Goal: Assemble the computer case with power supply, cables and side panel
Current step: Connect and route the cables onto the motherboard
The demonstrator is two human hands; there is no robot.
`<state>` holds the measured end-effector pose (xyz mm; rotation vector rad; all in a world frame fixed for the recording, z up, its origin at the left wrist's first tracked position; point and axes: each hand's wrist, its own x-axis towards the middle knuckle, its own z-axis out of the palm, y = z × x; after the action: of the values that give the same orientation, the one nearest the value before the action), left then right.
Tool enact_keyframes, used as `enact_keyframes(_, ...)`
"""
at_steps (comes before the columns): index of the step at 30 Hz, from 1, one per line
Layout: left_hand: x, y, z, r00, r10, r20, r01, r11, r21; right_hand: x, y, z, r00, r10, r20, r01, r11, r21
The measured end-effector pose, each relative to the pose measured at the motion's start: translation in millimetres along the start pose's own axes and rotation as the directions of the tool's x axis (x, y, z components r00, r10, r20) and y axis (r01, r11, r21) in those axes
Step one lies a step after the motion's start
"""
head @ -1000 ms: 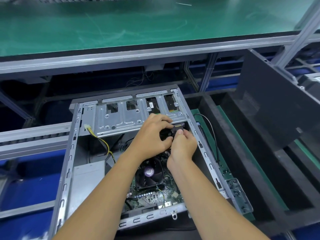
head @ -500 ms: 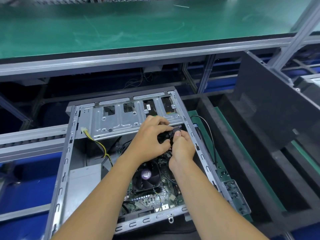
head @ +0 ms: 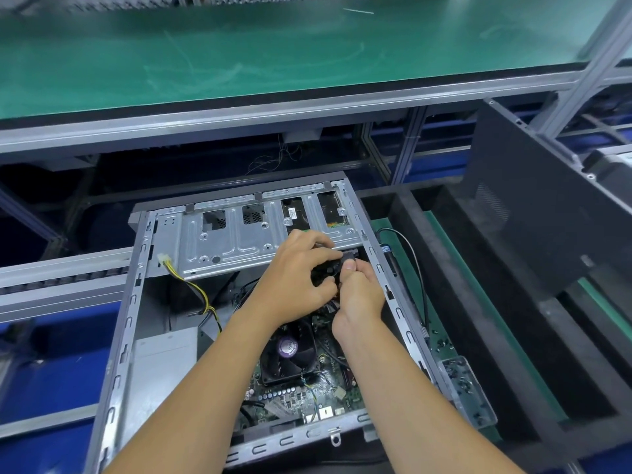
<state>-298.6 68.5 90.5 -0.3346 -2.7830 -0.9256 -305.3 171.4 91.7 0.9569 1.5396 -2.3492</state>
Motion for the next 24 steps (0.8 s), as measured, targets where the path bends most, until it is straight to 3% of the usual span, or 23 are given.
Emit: enact_keyframes(24, -0.5, 3.6, -1.6, 0.999, 0.045, -0.004, -0.044, 0.996, 0.071, -0.2, 0.1, -0.9, 1.0, 0.025, -0.011, -0.025, 1.0, 0.012)
